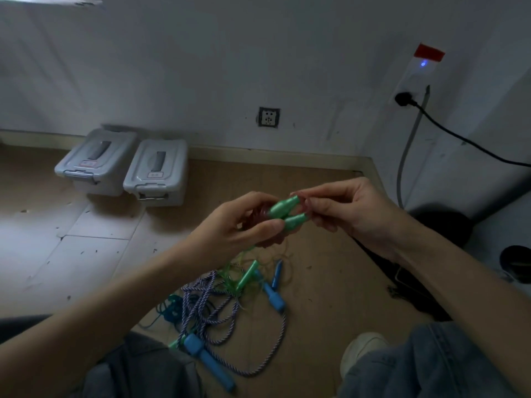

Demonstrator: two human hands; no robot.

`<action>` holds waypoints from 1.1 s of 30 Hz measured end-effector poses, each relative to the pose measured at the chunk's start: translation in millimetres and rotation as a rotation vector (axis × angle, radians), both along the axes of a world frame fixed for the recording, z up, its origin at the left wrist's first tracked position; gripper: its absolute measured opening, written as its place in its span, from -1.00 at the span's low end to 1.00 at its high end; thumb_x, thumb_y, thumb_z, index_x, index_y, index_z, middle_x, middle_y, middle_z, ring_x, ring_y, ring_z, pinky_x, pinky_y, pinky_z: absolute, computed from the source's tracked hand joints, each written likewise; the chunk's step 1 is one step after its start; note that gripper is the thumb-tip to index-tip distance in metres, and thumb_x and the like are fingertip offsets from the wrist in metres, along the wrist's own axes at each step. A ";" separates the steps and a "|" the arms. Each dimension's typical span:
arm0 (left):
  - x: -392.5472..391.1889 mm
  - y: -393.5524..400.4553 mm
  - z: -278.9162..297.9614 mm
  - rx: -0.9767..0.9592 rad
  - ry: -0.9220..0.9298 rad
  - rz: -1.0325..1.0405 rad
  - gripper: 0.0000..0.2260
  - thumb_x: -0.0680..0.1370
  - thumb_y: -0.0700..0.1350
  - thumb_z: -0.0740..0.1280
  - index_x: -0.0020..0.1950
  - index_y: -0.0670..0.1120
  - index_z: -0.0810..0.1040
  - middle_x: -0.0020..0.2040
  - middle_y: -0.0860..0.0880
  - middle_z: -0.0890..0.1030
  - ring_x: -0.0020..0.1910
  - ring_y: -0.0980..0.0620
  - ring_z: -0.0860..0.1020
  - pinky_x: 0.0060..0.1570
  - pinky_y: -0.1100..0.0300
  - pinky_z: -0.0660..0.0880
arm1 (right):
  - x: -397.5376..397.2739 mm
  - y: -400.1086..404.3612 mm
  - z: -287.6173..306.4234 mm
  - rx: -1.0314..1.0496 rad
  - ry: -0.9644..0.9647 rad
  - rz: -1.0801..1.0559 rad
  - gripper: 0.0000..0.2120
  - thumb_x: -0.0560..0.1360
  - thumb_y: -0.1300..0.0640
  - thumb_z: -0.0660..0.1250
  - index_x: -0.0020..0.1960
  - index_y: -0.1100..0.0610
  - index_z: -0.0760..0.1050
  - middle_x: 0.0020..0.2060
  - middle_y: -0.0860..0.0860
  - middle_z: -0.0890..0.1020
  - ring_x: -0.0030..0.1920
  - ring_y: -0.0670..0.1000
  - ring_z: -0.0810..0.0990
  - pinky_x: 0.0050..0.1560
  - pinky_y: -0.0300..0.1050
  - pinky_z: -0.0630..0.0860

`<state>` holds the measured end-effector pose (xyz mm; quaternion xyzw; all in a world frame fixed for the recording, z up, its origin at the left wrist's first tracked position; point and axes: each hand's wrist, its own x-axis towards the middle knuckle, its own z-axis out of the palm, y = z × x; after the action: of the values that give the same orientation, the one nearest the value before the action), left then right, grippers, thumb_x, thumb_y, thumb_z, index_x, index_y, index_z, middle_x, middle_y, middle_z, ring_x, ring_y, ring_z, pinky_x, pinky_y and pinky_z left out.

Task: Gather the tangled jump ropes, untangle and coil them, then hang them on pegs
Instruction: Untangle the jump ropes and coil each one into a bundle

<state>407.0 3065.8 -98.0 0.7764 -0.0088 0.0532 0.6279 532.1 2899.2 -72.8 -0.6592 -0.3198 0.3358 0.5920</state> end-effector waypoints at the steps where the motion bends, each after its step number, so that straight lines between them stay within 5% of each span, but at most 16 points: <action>1: -0.2 -0.2 1.1 0.013 -0.002 -0.019 -0.73 0.38 0.01 0.30 0.06 0.00 0.49 -0.18 0.05 0.64 -0.18 0.11 0.64 -0.20 0.32 0.55 | 0.9 -0.7 0.0 -0.001 0.041 -0.004 -0.79 0.30 0.22 0.35 -0.08 0.22 0.62 -0.35 0.03 0.65 -0.39 -0.12 0.51 -0.44 -0.35 0.41; 6: 1.0 1.3 6.5 0.066 -0.021 -0.041 -0.74 0.41 -0.03 0.30 0.08 -0.05 0.49 -0.21 0.05 0.62 -0.22 0.20 0.62 -0.22 0.39 0.51 | 4.1 -2.6 -1.0 -0.050 0.207 0.101 -0.84 0.32 0.22 0.35 -0.15 0.17 0.67 -0.27 0.04 0.64 -0.28 -0.09 0.49 -0.28 -0.32 0.40; 10: 0.4 3.9 6.6 -0.003 0.061 -0.097 -0.77 0.42 -0.05 0.28 0.06 -0.03 0.50 -0.22 0.11 0.64 -0.22 0.21 0.61 -0.22 0.40 0.50 | 2.8 -3.8 0.1 -0.055 0.057 0.137 -0.84 0.30 0.19 0.37 -0.15 0.12 0.68 -0.28 0.01 0.66 -0.32 -0.13 0.48 -0.32 -0.34 0.42; 15: 1.2 4.6 3.6 0.058 0.080 -0.071 -0.76 0.39 -0.01 0.28 0.04 0.00 0.49 -0.23 0.04 0.62 -0.25 0.22 0.60 -0.25 0.40 0.50 | -3.0 1.7 -8.2 -0.008 0.121 0.023 -0.84 0.22 0.22 0.41 -0.20 0.14 0.65 -0.30 0.00 0.65 -0.26 -0.09 0.52 -0.27 -0.32 0.46; 21: 3.6 8.1 0.7 0.178 0.074 0.035 -0.77 0.36 0.10 0.27 -0.02 0.09 0.48 -0.25 0.08 0.60 -0.28 0.25 0.60 -0.27 0.40 0.50 | -6.5 3.2 -8.3 0.016 0.100 0.010 -0.83 0.50 0.33 0.22 0.04 0.19 0.51 -0.29 -0.03 0.63 -0.28 -0.12 0.55 -0.25 -0.31 0.51; 25: 5.6 3.3 -0.8 0.241 0.044 0.049 -0.83 0.38 0.10 0.27 -0.06 0.12 0.46 -0.25 0.10 0.58 -0.30 0.27 0.58 -0.30 0.43 0.49 | -11.6 6.8 -10.8 -0.009 -0.087 -0.023 -0.68 0.34 0.07 0.38 0.07 0.06 0.43 -0.26 -0.11 0.61 -0.26 -0.17 0.53 -0.29 -0.37 0.44; 28: 6.5 4.3 1.3 0.183 0.058 0.070 -0.78 0.37 0.12 0.26 -0.04 0.10 0.48 -0.24 0.08 0.61 -0.28 0.25 0.60 -0.27 0.41 0.52 | -10.7 6.9 -11.5 0.052 -0.018 0.012 -0.67 0.32 0.17 0.42 0.05 -0.01 0.46 -0.17 -0.04 0.60 -0.17 -0.11 0.54 -0.23 -0.32 0.46; 33: 5.7 2.4 -7.9 0.169 0.079 0.090 -0.93 0.48 -0.07 0.33 -0.07 0.09 0.50 -0.26 0.07 0.62 -0.29 0.19 0.62 -0.20 0.31 0.58 | -14.5 9.3 -12.9 -0.083 -0.296 0.004 -0.85 0.37 0.24 0.43 -0.17 -0.01 0.65 -0.11 -0.06 0.67 -0.02 -0.04 0.61 -0.01 -0.18 0.59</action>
<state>412.7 3068.2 -105.9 0.8277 0.0463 0.0499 0.5571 517.6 2908.6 -85.7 -0.7247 -0.3906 0.2490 0.5100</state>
